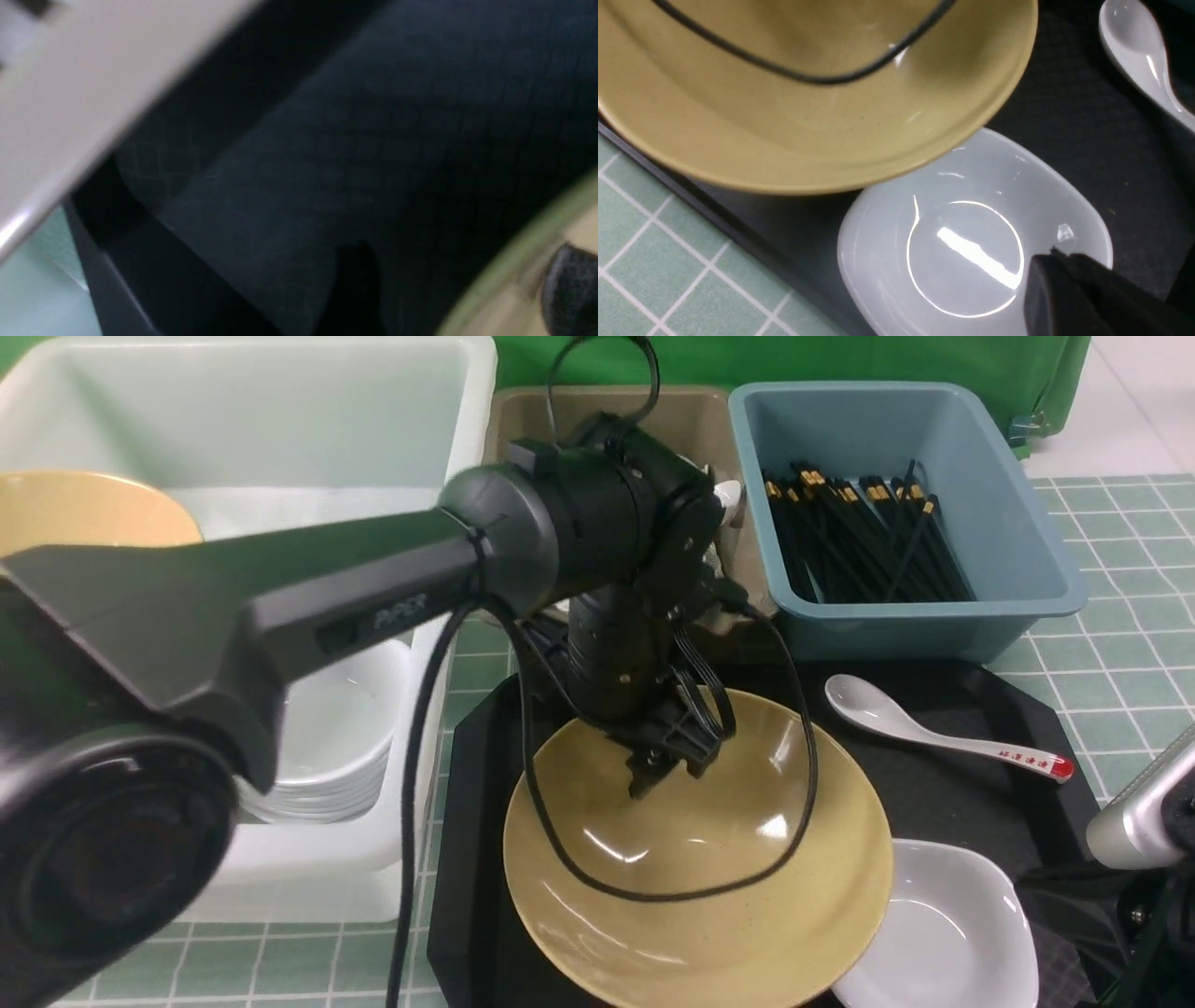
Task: On blue table put chopsticks spoon bowls plates into blue grey white boxes.
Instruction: 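Grasp the large bowl on the tray by its rim, then place the tan bowl onto the bowl stack in the left bin with the left gripper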
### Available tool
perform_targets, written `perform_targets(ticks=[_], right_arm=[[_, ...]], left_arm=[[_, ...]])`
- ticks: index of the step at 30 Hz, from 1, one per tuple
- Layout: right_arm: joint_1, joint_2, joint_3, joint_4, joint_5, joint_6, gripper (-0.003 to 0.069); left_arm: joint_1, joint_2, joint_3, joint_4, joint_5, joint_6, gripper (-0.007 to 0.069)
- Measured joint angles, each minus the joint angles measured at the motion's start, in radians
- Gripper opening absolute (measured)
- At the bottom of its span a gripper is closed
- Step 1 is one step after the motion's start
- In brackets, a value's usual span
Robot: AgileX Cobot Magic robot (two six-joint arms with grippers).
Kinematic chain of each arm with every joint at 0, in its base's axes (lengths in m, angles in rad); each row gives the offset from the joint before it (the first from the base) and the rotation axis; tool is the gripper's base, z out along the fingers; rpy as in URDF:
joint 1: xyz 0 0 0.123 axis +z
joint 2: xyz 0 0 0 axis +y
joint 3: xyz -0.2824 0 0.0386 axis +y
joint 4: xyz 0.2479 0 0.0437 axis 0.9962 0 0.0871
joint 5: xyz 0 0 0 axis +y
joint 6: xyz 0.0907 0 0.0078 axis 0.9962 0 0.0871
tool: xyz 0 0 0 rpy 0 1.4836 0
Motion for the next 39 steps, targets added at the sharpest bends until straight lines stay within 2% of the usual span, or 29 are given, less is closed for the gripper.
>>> perform_targets(ticks=[1,3,7,10,14,16,19,23,26,28,29,31,32,35,39], right_arm=[[0.0,0.0,0.0,0.0,0.0,0.0,0.0057],[0.0,0.0,0.0,0.0,0.0,0.0,0.0059],[0.0,0.0,0.0,0.0,0.0,0.0,0.0062],[0.0,0.0,0.0,0.0,0.0,0.0,0.0064],[0.0,0.0,0.0,0.0,0.0,0.0,0.0066],[0.0,0.0,0.0,0.0,0.0,0.0,0.0068],[0.0,0.0,0.0,0.0,0.0,0.0,0.0068],[0.0,0.0,0.0,0.0,0.0,0.003,0.0073],[0.0,0.0,0.0,0.0,0.0,0.014,0.0077],[0.0,0.0,0.0,0.0,0.0,0.031,0.0078],[0.0,0.0,0.0,0.0,0.0,0.034,0.0078],[0.0,0.0,0.0,0.0,0.0,0.038,0.0078],[0.0,0.0,0.0,0.0,0.0,0.038,0.0078],[0.0,0.0,0.0,0.0,0.0,0.043,0.0078],[0.0,0.0,0.0,0.001,0.0,0.051,0.0079]], left_arm=[[0.008,0.001,-0.004,-0.015,0.007,0.007,0.0341],[0.017,-0.005,-0.009,-0.035,0.021,0.02,0.0281],[0.022,-0.02,-0.008,-0.054,0.027,0.039,0.0271],[0.023,-0.051,-0.003,-0.075,0.027,0.087,0.0216],[0.045,-0.15,0.001,-0.194,0.027,0.18,0.0039],[0.084,-0.221,0.001,-0.275,0.029,0.225,0.0016],[0.124,-0.276,0.006,-0.307,0.029,0.252,0.0014],[0.257,-0.377,0.01,-0.463,0.029,0.349,0.0006],[0.485,-0.484,0.011,-0.627,0.046,0.403,0.0006],[0.67,-0.539,0.011,-0.664,0.045,0.4,0.0006],[0.687,-0.543,0.011,-0.666,0.045,0.397,0.0006],[0.914,-0.577,0.01,-0.655,0.04,0.361,0.0006],[0.93,-0.578,0.01,-0.652,0.04,0.353,0.0006],[1.186,-0.589,0.023,-0.588,0.04,0.277,0.0006],[1.296,-0.598,0.076,-0.531,0.037,0.237,0.0006]])
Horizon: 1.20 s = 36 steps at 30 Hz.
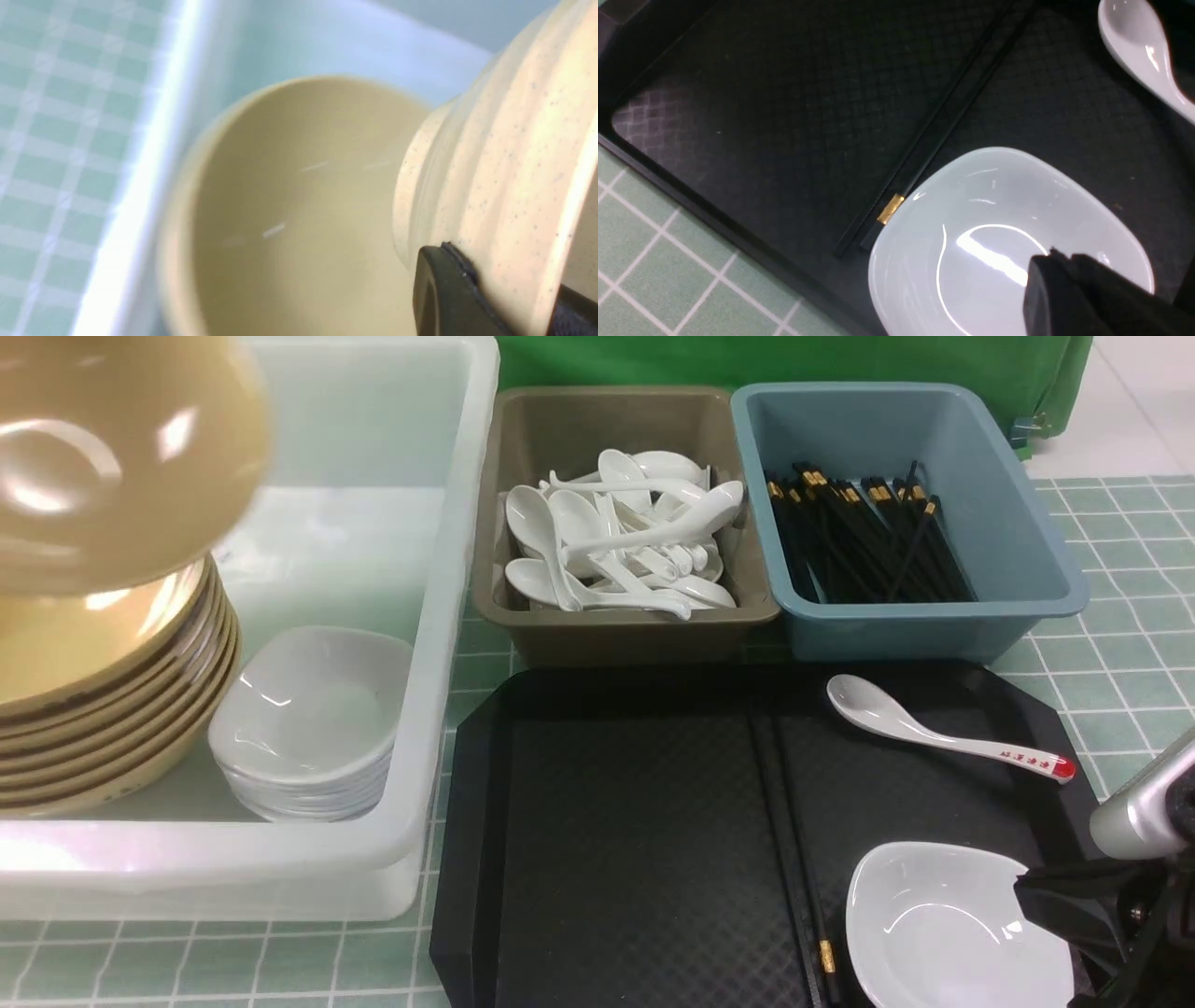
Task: On blue table put chopsticks spoon bowls plates into blue grey white boxes.
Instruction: 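Place the tan bowl onto the bowl stack in the left bin with the left gripper, then reach for and grasp the small white dish on the black tray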
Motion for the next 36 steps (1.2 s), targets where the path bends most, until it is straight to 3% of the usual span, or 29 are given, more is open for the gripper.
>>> perform_targets(ticks=[9,11,15,19,23,28,30,36], right_arm=[[0.0,0.0,0.0,0.021,0.0,0.001,0.0089],[0.0,0.0,0.0,0.022,0.0,0.001,0.0091],[0.0,0.0,0.0,0.029,0.0,0.011,0.0096],[0.0,0.002,0.0,0.033,0.002,0.036,0.0108],[0.0,0.006,0.0,0.031,0.032,0.038,0.0159],[0.0,0.057,-0.024,-0.055,0.157,0.111,0.0317],[0.0,0.087,-0.044,-0.133,0.195,0.196,0.0376],[0.0,0.191,-0.069,-0.239,0.207,0.347,0.0476]], left_arm=[[0.014,-0.004,0.209,0.077,-0.16,-0.043,0.0026],[0.014,-0.004,0.235,0.105,-0.196,-0.048,0.009],[0.012,-0.005,0.239,0.111,-0.211,-0.071,0.0288],[0.011,-0.017,0.223,0.111,-0.145,-0.116,0.0528],[0.011,-0.054,0.212,0.148,-0.086,-0.133,0.0633],[0.008,-0.209,0.206,0.137,-0.077,-0.134,0.065],[-0.008,-0.261,0.206,0.12,-0.077,-0.13,0.0631],[-0.212,-0.468,0.23,0.018,-0.166,-0.024,0.0482]])
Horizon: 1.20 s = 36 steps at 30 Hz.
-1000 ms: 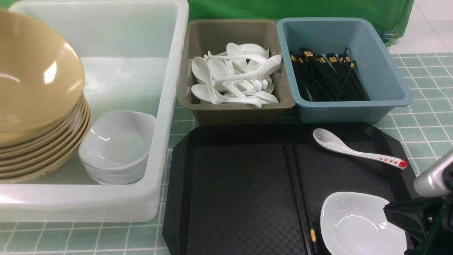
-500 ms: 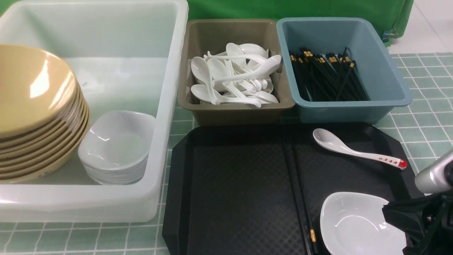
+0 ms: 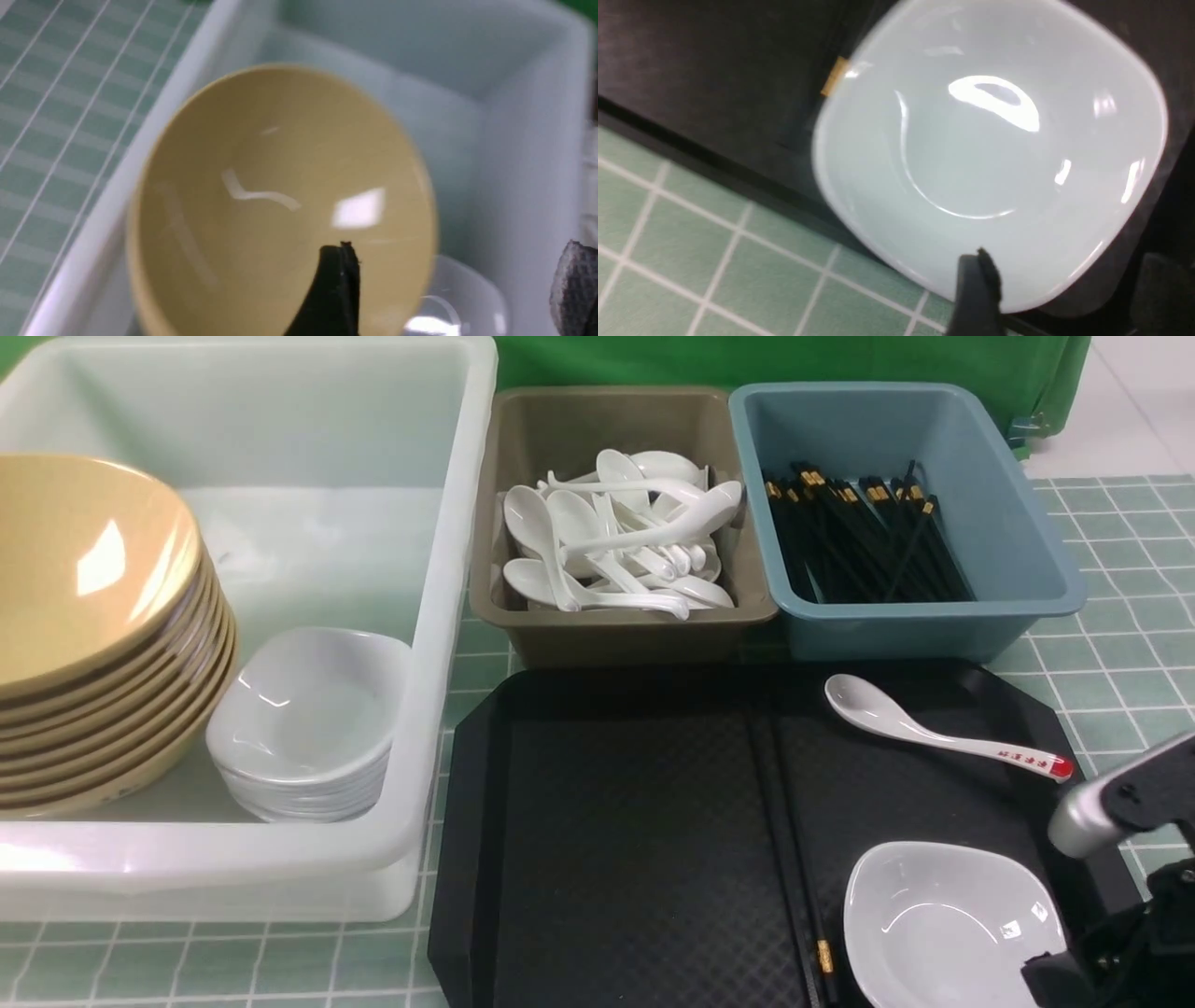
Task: On blue table put chopsticks spoon bowls plates into blue grey white boxes.
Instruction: 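Reach for and grasp the small white dish on the black tray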
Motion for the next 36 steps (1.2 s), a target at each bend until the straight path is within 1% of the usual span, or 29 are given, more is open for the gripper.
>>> perform_targets(ticks=[1,3,5,7,8,10,11,12,15,18,21,22,23,24,25,27,28,30,31,33,34,36], right_arm=[[0.0,0.043,-0.002,-0.007,-0.013,0.026,0.0488],[0.0,0.097,-0.003,-0.011,-0.036,0.052,0.0493],[0.0,0.165,-0.004,-0.014,-0.068,0.087,0.0496],[0.0,0.216,-0.008,-0.016,-0.1,0.121,0.0498],[0.0,0.249,-0.011,-0.018,-0.121,0.144,0.0498],[0.0,0.288,-0.012,-0.018,-0.145,0.164,0.0498],[0.0,0.308,-0.012,-0.018,-0.157,0.171,0.0498],[0.0,0.325,-0.013,-0.018,-0.166,0.178,0.0498],[0.0,0.354,-0.014,-0.017,-0.206,0.192,0.0492],[0.0,0.365,-0.014,-0.017,-0.26,0.21,0.0456],[0.0,0.365,-0.017,-0.017,-0.296,0.201,0.0353],[0.0,0.365,-0.025,-0.017,-0.296,0.189,0.0279],[0.0,0.365,-0.03,-0.015,-0.296,0.181,0.0241],[0.0,0.361,-0.045,-0.001,-0.296,0.179,0.0177],[0.0,0.36,-0.053,0.0,-0.293,0.178,0.0164],[0.006,0.328,-0.101,0.024,-0.24,0.155,0.0124],[0.008,0.325,-0.109,0.025,-0.23,0.152,0.0117],[0.042,0.273,-0.174,0.048,-0.173,0.104,0.0075],[0.059,0.25,-0.201,0.056,-0.161,0.089,0.0074],[0.142,0.224,-0.314,0.1,-0.161,0.043,0.0074],[0.142,0.224,-0.326,0.104,-0.163,0.043,0.0074],[0.21,0.239,-0.426,0.13,-0.172,-0.002,0.0074]], left_arm=[[-0.098,-0.07,0.033,-0.023,-0.053,0.04,0.0412],[-0.177,-0.155,0.086,-0.034,-0.09,0.078,0.0321],[-0.266,-0.265,0.171,-0.016,-0.135,0.112,0.0197],[-0.313,-0.349,0.247,0.035,-0.165,0.126,0.0089],[-0.333,-0.397,0.299,0.078,-0.18,0.128,0.0049],[-0.355,-0.482,0.408,0.174,-0.211,0.127,0.0009],[-0.36,-0.534,0.487,0.229,-0.234,0.117,0.0002],[-0.362,-0.547,0.51,0.253,-0.247,0.106,0.0002],[-0.365,-0.64,0.668,0.344,-0.33,0.033,0.0003],[-0.365,-0.701,0.799,0.414,-0.425,-0.032,0.0003],[-0.365,-0.748,0.915,0.455,-0.532,-0.072,0.0003],[-0.365,-0.765,0.95,0.463,-0.565,-0.081,0.0003],[-0.365,-0.783,0.98,0.469,-0.605,-0.084,0.0003],[-0.365,-0.802,1.006,0.472,-0.646,-0.087,0.0003],[-0.365,-0.81,1.015,0.474,-0.661,-0.088,0.0003],[-0.365,-0.857,1.063,0.479,-0.739,-0.089,0.0003],[-0.365,-0.869,1.071,0.479,-0.748,-0.09,0.0003],[-0.365,-0.907,1.11,0.48,-0.783,-0.09,0.0003],[-0.365,-0.922,1.123,0.48,-0.795,-0.09,0.0003],[-0.365,-0.94,1.135,0.481,-0.818,-0.091,0.0003],[-0.365,-0.942,1.137,0.481,-0.825,-0.091,0.0003],[-0.365,-0.946,1.139,0.483,-0.844,-0.098,0.0003]])
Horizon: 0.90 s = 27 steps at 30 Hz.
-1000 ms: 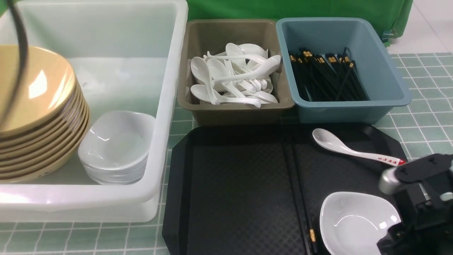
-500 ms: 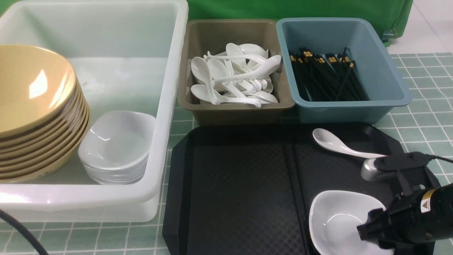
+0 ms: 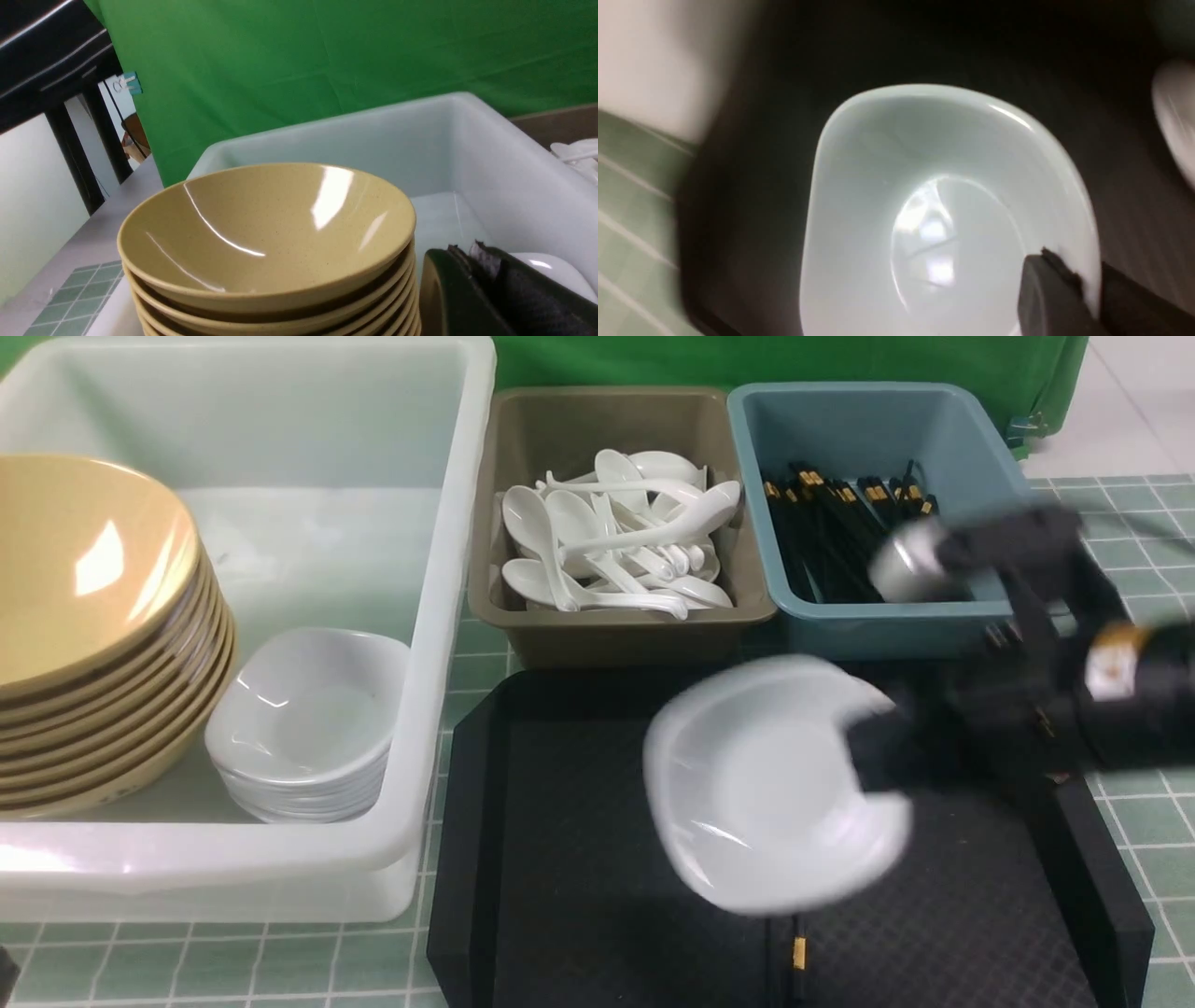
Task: On blue table put chopsticks spoon bowls plates into blue grey white boxes.
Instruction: 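Place the white bowl into the white bin on top of the stacked bowls with the right gripper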
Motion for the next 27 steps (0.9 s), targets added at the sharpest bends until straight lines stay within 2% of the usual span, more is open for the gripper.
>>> perform_targets(ticks=[1,3,4,5,11,12,17,20,24,27], right_arm=[[0.085,0.052,-0.111,0.021,-0.012,-0.049,0.0074],[0.161,0.138,-0.261,0.032,-0.021,-0.132,0.0074],[0.168,0.149,-0.261,0.033,-0.021,-0.141,0.0074],[0.224,0.273,-0.422,0.04,-0.013,-0.236,0.0074],[0.256,0.615,-0.865,0.043,0.125,-0.4,0.0074],[0.256,0.726,-1.015,0.034,0.186,-0.429,0.0074],[0.256,0.931,-1.291,0.025,0.307,-0.549,0.0074],[0.256,1.001,-1.346,0.025,0.302,-0.645,0.0074],[0.251,1.03,-1.341,0.018,0.257,-0.686,0.0076],[0.245,1.029,-1.308,0.02,0.235,-0.692,0.0128]], left_arm=[[0.0,0.0,0.001,0.0,-0.008,-0.009,0.0003],[0.0,0.0,0.001,0.0,-0.011,-0.016,0.0003],[0.0,0.0,0.001,0.0,-0.012,-0.016,0.0003],[0.0,0.0,0.001,0.0,-0.013,-0.018,0.0003],[0.0,0.0,0.001,0.0,-0.013,-0.018,0.0003],[0.0,0.0,0.001,0.0,-0.013,-0.018,0.0003],[0.0,0.0,0.001,0.001,-0.013,-0.018,0.0003],[0.0,-0.001,0.002,0.003,-0.013,-0.018,0.0003],[0.0,-0.001,0.003,0.009,-0.016,-0.018,0.0003],[0.0,-0.001,0.003,0.014,-0.016,-0.018,0.0003]])
